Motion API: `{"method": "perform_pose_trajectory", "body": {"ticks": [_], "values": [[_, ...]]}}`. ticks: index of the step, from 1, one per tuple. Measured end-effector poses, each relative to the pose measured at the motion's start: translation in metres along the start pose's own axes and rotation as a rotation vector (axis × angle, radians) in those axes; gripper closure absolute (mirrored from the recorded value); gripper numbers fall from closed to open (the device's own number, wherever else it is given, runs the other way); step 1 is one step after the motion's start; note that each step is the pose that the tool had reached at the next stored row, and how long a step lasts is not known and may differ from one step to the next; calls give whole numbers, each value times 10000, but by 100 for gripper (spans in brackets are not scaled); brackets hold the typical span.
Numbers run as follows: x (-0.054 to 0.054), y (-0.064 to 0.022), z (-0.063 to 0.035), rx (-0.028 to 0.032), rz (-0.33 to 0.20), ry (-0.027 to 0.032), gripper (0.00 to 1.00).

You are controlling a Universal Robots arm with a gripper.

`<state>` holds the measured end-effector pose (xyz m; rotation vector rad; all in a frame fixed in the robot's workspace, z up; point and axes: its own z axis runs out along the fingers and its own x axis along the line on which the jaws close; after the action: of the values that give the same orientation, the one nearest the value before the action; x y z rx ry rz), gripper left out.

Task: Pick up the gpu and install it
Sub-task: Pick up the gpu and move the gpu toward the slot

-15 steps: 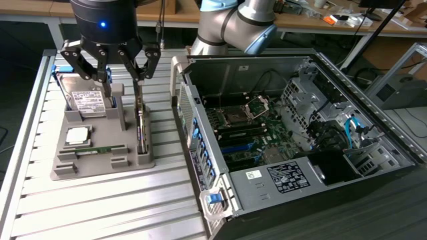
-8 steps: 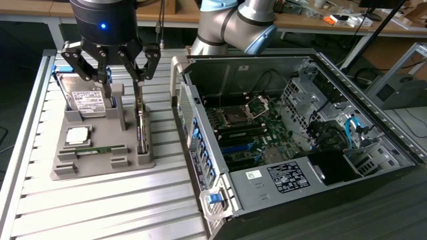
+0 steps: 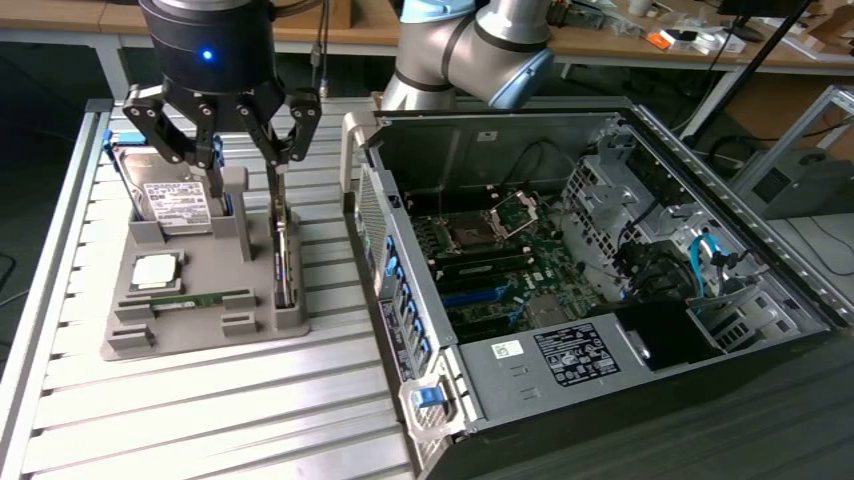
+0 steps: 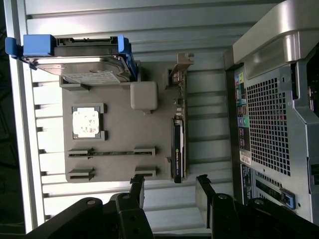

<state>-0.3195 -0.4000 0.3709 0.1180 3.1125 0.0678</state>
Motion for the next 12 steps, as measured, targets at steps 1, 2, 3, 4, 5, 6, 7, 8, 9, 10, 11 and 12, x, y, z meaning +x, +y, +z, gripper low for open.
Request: {"method": "perform_pose_trajectory", "body": {"ticks": [1, 2, 3, 4, 5, 6, 7, 8, 9, 10, 11, 12], "values": [[0, 0, 2, 0, 0, 0, 46], [0, 0, 4, 0, 0, 0, 46], [0, 0, 6, 0, 0, 0, 46], [0, 0, 8, 0, 0, 0, 46], [0, 0, 11, 0, 0, -1, 46], [0, -1, 12, 0, 0, 0, 46], [0, -1, 15, 0, 0, 0, 46], [0, -1, 17, 0, 0, -1, 46], [0, -1, 20, 0, 0, 0, 46], [1, -1, 22, 0, 0, 0, 46], [1, -1, 24, 0, 0, 0, 46], [1, -1, 26, 0, 0, 0, 46]]}}
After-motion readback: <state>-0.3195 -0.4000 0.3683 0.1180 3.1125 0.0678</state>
